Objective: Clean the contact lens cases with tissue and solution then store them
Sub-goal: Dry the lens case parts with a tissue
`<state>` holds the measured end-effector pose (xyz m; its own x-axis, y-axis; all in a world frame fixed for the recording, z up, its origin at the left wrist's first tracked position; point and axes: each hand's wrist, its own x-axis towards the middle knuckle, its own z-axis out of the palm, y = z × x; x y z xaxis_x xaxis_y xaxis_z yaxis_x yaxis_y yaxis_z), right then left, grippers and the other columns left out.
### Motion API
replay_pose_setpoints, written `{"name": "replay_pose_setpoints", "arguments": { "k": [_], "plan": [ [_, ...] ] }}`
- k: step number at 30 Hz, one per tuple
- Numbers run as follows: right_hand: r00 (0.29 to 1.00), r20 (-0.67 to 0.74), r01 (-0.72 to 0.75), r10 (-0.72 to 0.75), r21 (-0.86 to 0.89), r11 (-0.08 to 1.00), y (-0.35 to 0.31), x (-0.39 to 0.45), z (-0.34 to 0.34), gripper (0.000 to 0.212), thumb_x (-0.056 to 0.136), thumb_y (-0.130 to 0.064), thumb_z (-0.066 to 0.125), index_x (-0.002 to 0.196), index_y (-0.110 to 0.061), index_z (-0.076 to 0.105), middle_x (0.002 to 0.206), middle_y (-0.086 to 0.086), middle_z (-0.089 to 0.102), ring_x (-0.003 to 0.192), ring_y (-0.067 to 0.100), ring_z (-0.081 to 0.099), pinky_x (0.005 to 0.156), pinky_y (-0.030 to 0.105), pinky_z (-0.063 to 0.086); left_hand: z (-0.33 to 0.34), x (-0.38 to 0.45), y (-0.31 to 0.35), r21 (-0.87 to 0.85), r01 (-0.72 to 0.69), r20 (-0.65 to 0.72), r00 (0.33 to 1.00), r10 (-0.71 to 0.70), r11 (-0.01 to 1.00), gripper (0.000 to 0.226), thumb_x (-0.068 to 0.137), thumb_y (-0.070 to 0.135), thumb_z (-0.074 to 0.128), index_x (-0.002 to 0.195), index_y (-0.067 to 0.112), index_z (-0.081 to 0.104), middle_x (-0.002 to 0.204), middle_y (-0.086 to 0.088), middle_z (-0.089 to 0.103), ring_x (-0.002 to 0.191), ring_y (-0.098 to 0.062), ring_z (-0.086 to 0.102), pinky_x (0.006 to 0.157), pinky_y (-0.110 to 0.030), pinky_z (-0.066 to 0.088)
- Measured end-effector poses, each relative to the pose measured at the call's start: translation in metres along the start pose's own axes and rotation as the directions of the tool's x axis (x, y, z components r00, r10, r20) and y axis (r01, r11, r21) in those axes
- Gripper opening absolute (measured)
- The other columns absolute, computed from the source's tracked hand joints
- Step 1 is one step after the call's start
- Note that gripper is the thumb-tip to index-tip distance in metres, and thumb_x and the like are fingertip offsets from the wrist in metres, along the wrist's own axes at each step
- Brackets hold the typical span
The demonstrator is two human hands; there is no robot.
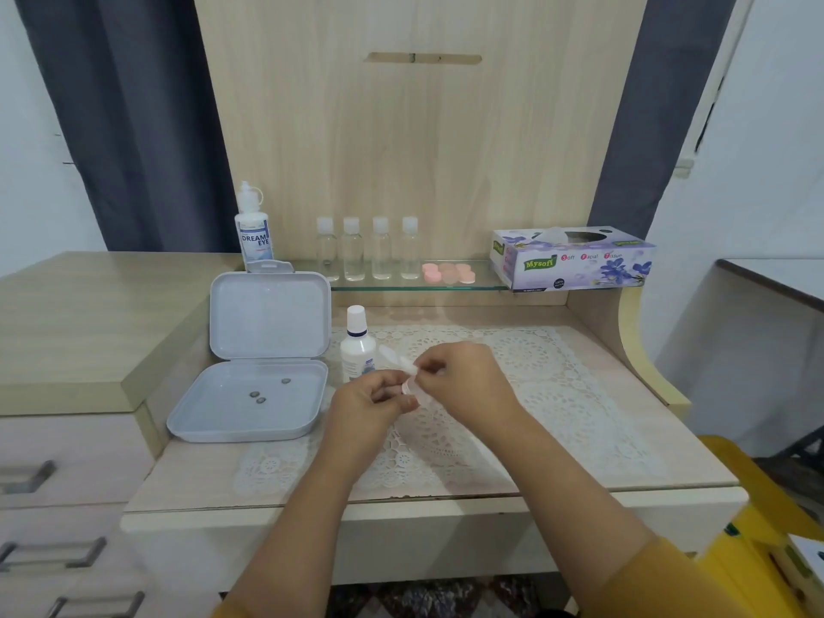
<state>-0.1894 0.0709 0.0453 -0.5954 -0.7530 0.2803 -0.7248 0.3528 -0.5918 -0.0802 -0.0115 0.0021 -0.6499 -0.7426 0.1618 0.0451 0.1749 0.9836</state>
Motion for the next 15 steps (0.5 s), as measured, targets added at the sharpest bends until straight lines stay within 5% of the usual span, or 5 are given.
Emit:
{"name": "replay_pose_setpoints", "arguments": {
  "k": [4, 8, 11, 15],
  "plan": [
    [0.971, -0.077, -0.162, 0.225, 0.478, 0.863, 0.008, -0.002, -0.020, 0.025, 0.095, -0.009, 0.049, 0.105, -0.020, 0.068, 0.093, -0.002, 0.066, 0.062, 0.007, 0.063, 0.049, 0.023, 0.053, 0.000, 0.001, -0.002, -0.005, 0.019, 0.002, 1.000, -0.019, 1.000, 0.024, 0.078, 0.007, 0.076, 0.095, 0.022, 0.070, 0.081, 0.004, 0.074, 0.081, -0.005, 0.069, 0.079, -0.021, 0.053],
    [0.962, -0.100, -0.167, 0.253, 0.515, 0.841, 0.007, -0.005, -0.029, 0.022, 0.094, -0.008, 0.049, 0.086, -0.011, 0.069, 0.066, 0.004, 0.056, 0.045, 0.002, 0.045, 0.034, 0.011, 0.034, 0.000, 0.002, -0.002, -0.005, 0.024, 0.001, 1.000, -0.024, 1.000, 0.025, 0.078, 0.007, 0.076, 0.096, 0.024, 0.070, 0.083, 0.005, 0.074, 0.082, -0.004, 0.069, 0.079, -0.021, 0.053],
    [0.980, -0.046, -0.139, 0.193, 0.538, 0.831, 0.005, -0.005, -0.019, 0.005, 0.084, -0.010, 0.065, 0.085, -0.009, 0.069, 0.068, 0.003, 0.058, 0.060, 0.013, 0.052, 0.050, 0.023, 0.045, -0.001, 0.001, 0.000, -0.035, 0.029, 0.002, 1.000, -0.029, 0.999, 0.026, 0.077, 0.007, 0.076, 0.099, 0.020, 0.070, 0.084, 0.004, 0.074, 0.082, -0.003, 0.069, 0.072, -0.014, 0.052],
    [0.981, -0.045, -0.146, 0.191, 0.486, 0.862, 0.005, -0.004, -0.007, 0.020, 0.077, -0.011, 0.077, 0.084, -0.024, 0.063, 0.079, -0.006, 0.063, 0.070, 0.010, 0.059, 0.060, 0.023, 0.044, 0.000, 0.001, 0.001, -0.057, 0.034, -0.007, 0.999, -0.035, 0.998, 0.027, 0.077, 0.006, 0.076, 0.097, 0.021, 0.069, 0.081, 0.004, 0.074, 0.080, -0.003, 0.069, 0.071, -0.012, 0.051]
  ]
}}
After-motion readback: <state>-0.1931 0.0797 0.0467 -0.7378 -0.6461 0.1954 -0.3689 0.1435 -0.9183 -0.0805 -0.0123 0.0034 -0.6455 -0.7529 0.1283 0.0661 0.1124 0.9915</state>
